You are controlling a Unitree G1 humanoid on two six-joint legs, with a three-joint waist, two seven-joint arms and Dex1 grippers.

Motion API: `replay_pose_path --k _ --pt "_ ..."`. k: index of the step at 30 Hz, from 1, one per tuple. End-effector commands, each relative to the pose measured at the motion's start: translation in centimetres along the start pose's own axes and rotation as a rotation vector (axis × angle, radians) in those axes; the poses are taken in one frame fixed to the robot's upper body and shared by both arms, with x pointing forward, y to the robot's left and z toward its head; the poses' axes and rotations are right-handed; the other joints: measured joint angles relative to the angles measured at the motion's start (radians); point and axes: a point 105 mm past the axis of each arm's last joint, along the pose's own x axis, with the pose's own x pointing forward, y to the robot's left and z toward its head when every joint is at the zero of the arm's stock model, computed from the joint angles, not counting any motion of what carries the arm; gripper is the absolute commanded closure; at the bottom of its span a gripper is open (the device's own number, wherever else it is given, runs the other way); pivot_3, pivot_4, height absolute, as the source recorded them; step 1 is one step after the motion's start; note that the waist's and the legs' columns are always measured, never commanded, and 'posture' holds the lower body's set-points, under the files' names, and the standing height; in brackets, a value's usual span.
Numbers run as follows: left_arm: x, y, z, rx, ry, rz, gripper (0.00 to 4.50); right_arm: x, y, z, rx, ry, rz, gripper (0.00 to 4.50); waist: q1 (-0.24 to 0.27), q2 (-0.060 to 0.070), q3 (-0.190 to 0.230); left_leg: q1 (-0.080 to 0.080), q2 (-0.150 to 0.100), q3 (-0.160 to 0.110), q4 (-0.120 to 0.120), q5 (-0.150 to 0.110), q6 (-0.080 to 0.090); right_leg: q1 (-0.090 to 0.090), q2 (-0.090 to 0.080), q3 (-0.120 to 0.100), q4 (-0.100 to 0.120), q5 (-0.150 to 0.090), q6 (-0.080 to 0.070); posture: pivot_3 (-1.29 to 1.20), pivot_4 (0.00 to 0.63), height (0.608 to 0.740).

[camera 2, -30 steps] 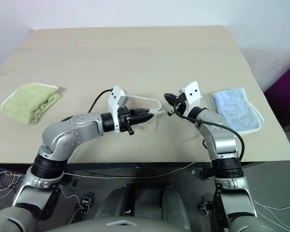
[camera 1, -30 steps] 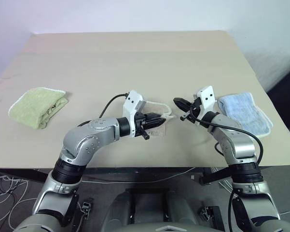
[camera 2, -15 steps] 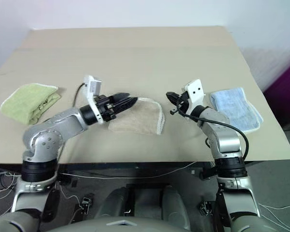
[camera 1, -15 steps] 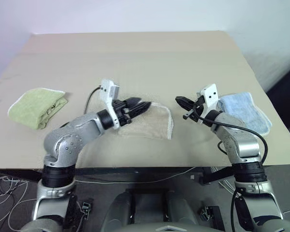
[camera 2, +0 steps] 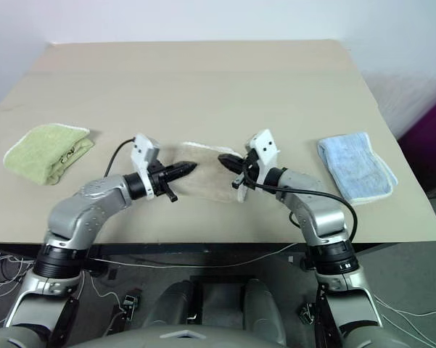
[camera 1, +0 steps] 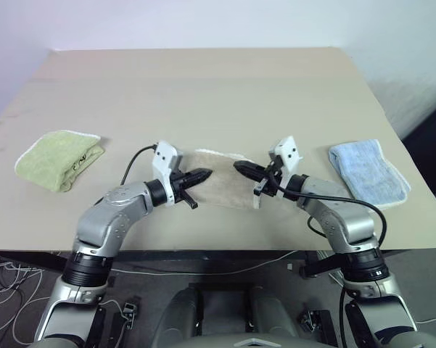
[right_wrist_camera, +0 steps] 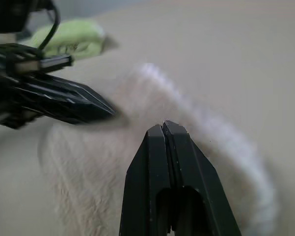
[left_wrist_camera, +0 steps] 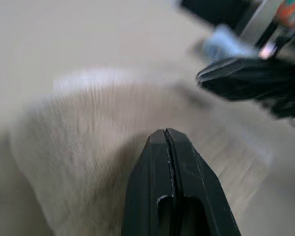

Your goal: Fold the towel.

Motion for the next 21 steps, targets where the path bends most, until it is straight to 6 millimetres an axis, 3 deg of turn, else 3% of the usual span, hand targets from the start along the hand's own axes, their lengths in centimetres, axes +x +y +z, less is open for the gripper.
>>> replay_pose_path --k 1,4,6,11,14,17,21 --pt "0.8 1.3 -1.5 0.108 0.071 0.053 4.48 1.0 -0.2 -2.3 -0.005 0.069 -0.013 4.5 0.0 0.0 0.0 0.0 0.0 0.0 0.001 0.0 0.0 0.0 0.0 0.0 0.001 0.0 0.0 0.0 0.15 0.74" --pt "1.1 2.1 -2.0 0.093 0.06 0.088 4.48 1.2 -0.1 -3.6 -0.007 0.101 -0.012 4.5 0.001 0.0 -0.001 0.0 0.0 0.0 0.003 0.0 0.0 0.0 0.0 0.0 0.002 0.0 0.0 0.0 0.15 0.74" --pt "1.0 2.2 -1.2 0.077 0.002 0.089 4.48 1.0 -0.1 -3.6 -0.018 0.09 -0.011 4.5 0.0 0.0 -0.002 0.001 0.0 0.0 0.005 -0.001 0.001 0.002 0.0 0.0 0.004 0.0 0.0 0.0 0.15 0.74" --pt "-1.6 1.9 4.7 -0.101 -0.337 0.058 4.48 -0.9 -0.5 0.7 -0.04 -0.07 -0.01 4.5 0.0 -0.001 -0.001 -0.001 0.0 -0.001 0.007 -0.001 0.002 -0.001 -0.001 0.0 0.007 0.0 0.0 0.0 0.15 0.74" --pt "-3.8 2.7 6.6 -0.123 -0.417 0.087 4.48 -2.2 -0.5 2.6 -0.015 -0.118 0.008 4.5 0.0 -0.001 -0.001 -0.003 0.0 0.0 0.007 -0.001 0.002 -0.003 -0.002 0.001 0.008 0.0 0.0 0.0 0.15 0.74" --pt "-6.3 4.0 6.1 -0.029 -0.355 0.166 4.5 -3.6 -1.0 3.4 0.079 -0.118 0.007 3.88 -0.003 0.0 -0.001 -0.002 0.0 0.0 0.007 -0.001 0.001 -0.003 -0.001 0.001 0.008 0.0 0.0 0.0 0.15 0.74" --pt "-8.4 5.8 3.9 0.097 -0.208 0.268 4.5 -4.4 -1.6 2.8 0.316 -0.085 0.019 2.57 -0.002 0.0 -0.001 -0.001 0.001 0.0 0.006 -0.001 0.002 -0.003 -0.001 0.001 0.008 0.0 0.0 0.0 0.15 0.74"
